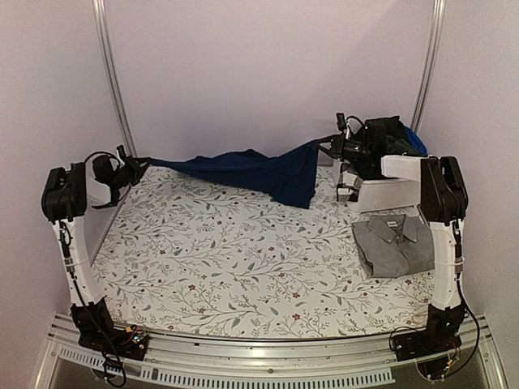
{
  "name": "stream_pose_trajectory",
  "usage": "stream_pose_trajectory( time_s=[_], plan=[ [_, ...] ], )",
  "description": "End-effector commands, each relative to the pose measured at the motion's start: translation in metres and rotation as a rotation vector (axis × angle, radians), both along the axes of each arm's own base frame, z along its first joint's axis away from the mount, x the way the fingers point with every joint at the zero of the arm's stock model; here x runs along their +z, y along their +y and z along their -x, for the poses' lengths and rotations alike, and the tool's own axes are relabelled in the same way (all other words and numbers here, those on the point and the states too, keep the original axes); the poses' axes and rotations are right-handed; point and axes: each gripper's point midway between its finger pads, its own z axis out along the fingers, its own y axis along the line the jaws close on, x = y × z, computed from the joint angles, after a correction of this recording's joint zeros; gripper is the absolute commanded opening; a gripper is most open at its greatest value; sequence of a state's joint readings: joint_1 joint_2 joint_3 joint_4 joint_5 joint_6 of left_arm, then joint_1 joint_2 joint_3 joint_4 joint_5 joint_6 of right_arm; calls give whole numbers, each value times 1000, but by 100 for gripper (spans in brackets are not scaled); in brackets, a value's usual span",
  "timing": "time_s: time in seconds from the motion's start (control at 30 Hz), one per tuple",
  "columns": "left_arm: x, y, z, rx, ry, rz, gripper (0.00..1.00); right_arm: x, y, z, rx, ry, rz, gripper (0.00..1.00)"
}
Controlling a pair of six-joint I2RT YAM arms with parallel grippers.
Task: Fold and stack the mixed laundry pile
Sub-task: Flatten out the flattened T-shirt at the center of the board.
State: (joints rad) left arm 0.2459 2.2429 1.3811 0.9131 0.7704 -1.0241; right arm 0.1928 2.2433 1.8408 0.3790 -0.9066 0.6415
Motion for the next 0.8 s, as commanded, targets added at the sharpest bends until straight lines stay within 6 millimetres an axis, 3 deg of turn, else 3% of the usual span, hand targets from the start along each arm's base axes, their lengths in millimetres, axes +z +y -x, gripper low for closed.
stream_pose_trajectory(
  time_s=[0.0, 0.13, 0.27, 0.47, 0.53, 0.77],
  plan=[
    [39, 11, 4, 45, -66, -33, 3, -14, 9, 16, 21, -3, 35, 0],
    [41, 8, 11, 27, -41, -40, 4, -6, 9, 22, 28, -2, 42, 0],
    [50, 6, 30, 49, -17, -71, 5, 8, 8, 34, 24, 5, 38, 0],
    [35, 18, 75, 180, 142, -85, 7, 27, 12, 72, 15, 48, 63, 0],
    [28, 18, 92, 212, 193, -99, 6, 26, 18, 88, 12, 73, 96, 0],
    [15, 20, 154, 310, 341, -183, 8, -17, 39, 152, 4, 179, 212, 0]
  ],
)
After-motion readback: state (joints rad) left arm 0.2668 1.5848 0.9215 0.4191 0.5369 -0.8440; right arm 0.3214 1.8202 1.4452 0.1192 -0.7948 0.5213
